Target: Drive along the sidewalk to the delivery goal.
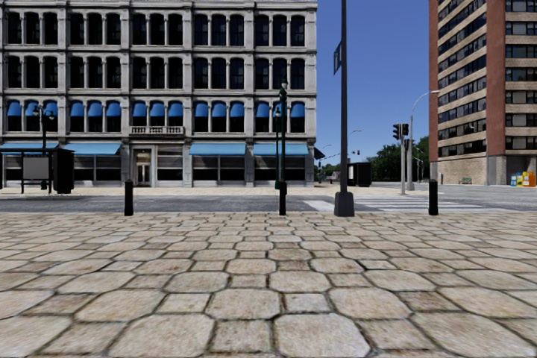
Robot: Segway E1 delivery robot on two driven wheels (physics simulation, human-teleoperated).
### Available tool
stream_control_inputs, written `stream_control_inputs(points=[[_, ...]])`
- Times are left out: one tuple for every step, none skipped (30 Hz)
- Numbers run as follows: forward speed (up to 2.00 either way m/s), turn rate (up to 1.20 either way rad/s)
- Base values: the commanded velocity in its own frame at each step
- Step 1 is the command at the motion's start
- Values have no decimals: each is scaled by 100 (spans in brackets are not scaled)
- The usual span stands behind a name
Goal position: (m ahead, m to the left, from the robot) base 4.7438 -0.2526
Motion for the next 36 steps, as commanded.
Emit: stream_control_inputs(points=[[200, 0], [200, 0], [200, -5], [200, -5], [200, -87], [200, -103], [200, -109], [200, -75], [200, 0], [200, 0], [200, 0], [200, 0], [200, 0], [200, 0], [200, 0], [200, 0], [200, 0], [200, 0], [200, 0], [200, 0], [200, 0], [200, 0], [200, 0], [200, 0], [200, 0], [200, 0], [200, 0], [200, 0], [200, 0], [200, 0], [200, 0], [200, 0], [200, 0], [200, 0], [200, 0], [200, 0]])
